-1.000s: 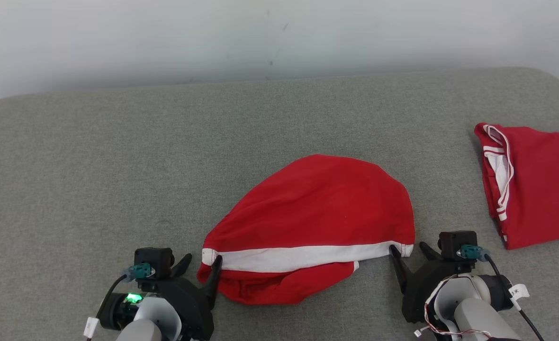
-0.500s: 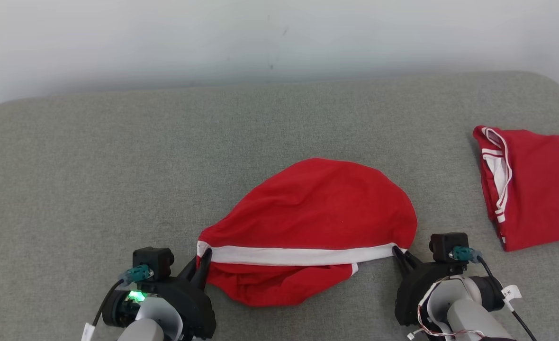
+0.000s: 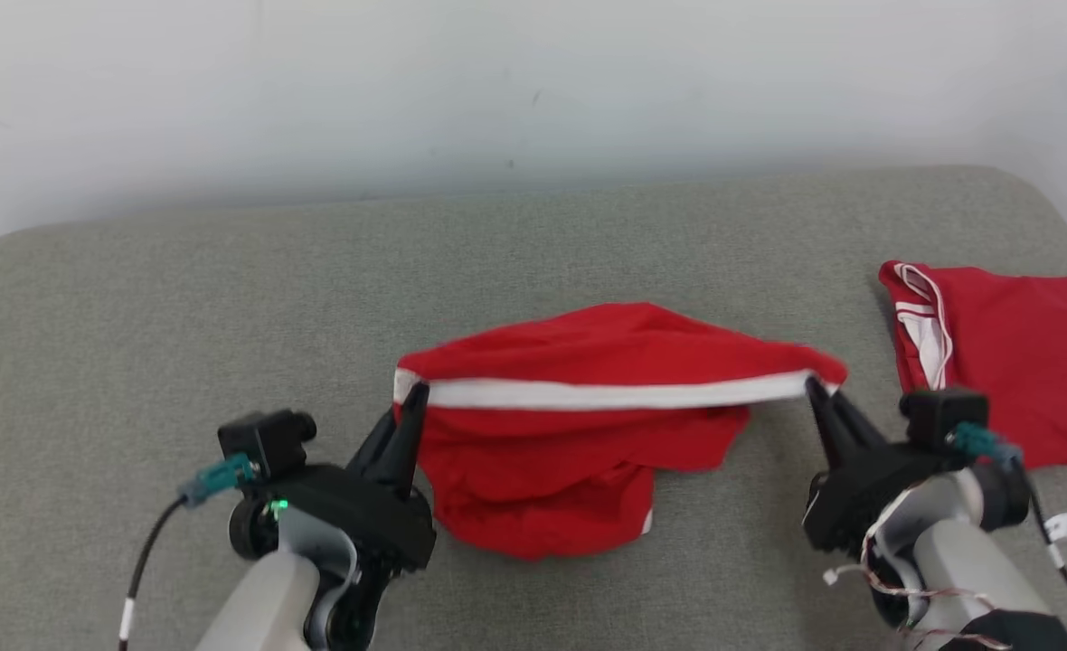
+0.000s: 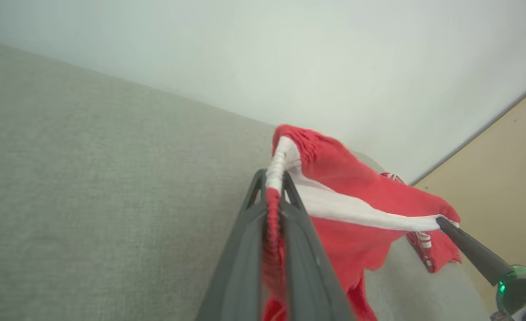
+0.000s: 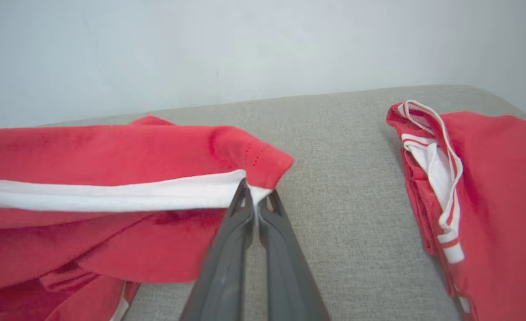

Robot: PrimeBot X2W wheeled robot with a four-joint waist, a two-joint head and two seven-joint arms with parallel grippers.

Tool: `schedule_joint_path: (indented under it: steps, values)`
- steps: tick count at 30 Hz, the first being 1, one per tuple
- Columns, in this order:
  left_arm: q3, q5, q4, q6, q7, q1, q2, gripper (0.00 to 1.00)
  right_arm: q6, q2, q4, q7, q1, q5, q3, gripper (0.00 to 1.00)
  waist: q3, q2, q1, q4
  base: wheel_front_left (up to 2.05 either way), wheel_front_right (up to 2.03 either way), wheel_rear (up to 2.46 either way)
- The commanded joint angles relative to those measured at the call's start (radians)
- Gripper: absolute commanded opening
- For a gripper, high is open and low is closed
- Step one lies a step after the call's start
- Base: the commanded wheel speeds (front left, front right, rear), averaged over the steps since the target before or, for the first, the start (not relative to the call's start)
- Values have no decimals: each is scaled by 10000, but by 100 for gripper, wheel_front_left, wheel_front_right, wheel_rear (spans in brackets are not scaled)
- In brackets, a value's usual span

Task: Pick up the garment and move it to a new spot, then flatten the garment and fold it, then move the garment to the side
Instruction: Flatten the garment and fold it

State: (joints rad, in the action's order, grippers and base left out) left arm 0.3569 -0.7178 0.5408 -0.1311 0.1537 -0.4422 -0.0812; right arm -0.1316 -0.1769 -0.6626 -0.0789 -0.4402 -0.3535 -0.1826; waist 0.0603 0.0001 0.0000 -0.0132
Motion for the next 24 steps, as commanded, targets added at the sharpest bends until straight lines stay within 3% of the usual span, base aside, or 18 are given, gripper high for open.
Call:
schedule_joint_path:
  steps: [1,10,16,20,24]
  values:
    - [54,-454,-374,19,-147,-285,-137,0,23,-188,602,171,-150,-127,62,0,9,-1,0,-101,0,0,0]
    - [-252,-2223,-1255,17,-944,-1636,-317,0,23,-420,2430,1712,-1460,-970,-216,0,775,-1,0,-598,0,0,0]
    - [-985,-2914,-1136,71,-1455,-3723,-649,0,23,-125,2235,2745,-3803,-1956,-470,0,2230,-1,0,-1180,0,0,0]
    - [-1721,-3117,-1280,364,-1390,-5516,-1026,0,23,-5,1569,2554,-5952,-1656,-533,0,3605,-1,0,-1548,0,0,0]
    - [-2117,-2911,-1533,599,-1208,-7351,-1296,0,25,220,789,1492,-8071,-1293,65,0,5005,-1,0,-1647,0,0,0]
